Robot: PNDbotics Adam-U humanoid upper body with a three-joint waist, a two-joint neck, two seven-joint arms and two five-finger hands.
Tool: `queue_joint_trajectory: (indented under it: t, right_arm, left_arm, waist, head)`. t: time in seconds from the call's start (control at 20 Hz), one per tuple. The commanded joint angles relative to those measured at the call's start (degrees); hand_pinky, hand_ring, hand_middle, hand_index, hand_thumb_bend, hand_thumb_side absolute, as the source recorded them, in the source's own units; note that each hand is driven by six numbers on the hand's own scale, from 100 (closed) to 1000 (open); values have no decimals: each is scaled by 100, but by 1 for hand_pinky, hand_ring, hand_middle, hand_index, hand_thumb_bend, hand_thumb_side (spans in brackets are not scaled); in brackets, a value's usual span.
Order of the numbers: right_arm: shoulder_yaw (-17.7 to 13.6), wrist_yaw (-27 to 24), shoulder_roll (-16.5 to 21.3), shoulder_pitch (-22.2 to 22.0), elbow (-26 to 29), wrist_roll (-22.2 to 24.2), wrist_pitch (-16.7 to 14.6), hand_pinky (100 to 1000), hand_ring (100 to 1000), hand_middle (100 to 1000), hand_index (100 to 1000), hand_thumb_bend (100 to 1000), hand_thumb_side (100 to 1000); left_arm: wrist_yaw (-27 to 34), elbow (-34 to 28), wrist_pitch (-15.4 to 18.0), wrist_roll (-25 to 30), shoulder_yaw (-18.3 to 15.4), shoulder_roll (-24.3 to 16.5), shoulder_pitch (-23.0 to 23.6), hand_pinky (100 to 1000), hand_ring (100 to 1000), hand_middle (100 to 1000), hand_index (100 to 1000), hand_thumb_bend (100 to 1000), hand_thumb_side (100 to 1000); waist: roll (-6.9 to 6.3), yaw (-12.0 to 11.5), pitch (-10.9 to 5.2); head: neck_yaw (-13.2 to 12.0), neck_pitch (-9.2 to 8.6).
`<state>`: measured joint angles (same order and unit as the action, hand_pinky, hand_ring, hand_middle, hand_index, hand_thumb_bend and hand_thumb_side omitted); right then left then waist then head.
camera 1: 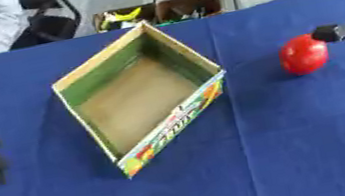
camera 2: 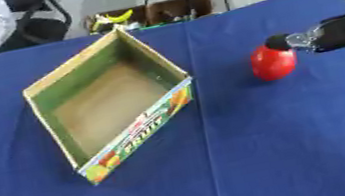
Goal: Pick up objects on the table and place them in the box.
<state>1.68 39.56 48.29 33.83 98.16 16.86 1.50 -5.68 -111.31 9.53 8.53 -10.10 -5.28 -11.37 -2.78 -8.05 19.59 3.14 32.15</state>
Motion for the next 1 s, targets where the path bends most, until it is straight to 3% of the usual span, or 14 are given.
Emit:
queue_joint_trajectory:
  t: [0.05, 0.2, 0.4, 0.65, 1.0]
  right_arm:
    - [-12, 128, 279, 231, -217, 492, -94, 798, 796, 863, 928, 757, 695]
    - [-110, 25, 268, 433, -295, 1288, -75, 798, 797, 865, 935, 755, 602]
    - [-100, -166, 233, 586, -475, 1750, -35, 787, 801, 864, 936, 727, 520]
    - [31, -376, 200, 811, -887, 2052, -41, 764, 798, 858, 933, 685, 425]
    - [173, -543, 66, 1126, -1398, 2140, -91, 752, 790, 861, 928, 651, 365]
  left_arm:
    - [16, -51, 14, 30, 4, -113, -13, 248, 388, 502, 737, 100, 925]
    - [15, -46, 11, 39, 2, -114, -8, 248, 388, 502, 737, 100, 926]
    - [16, -37, 9, 52, 6, -112, -5, 248, 389, 502, 737, 100, 926]
    - [19, -32, 9, 68, 18, -115, -7, 248, 389, 502, 737, 100, 927]
    - [23, -21, 11, 90, 30, -114, -7, 248, 386, 502, 738, 100, 928]
  waist:
    - [11, -2, -120]
    - [13, -1, -126]
    - [15, -9, -125]
    - [19, -20, -126]
    - [25, -41, -120]
  head:
    - [16, -53]
    - [26, -77]
    - [47, -111]
    - [82, -135]
    - [114, -154]
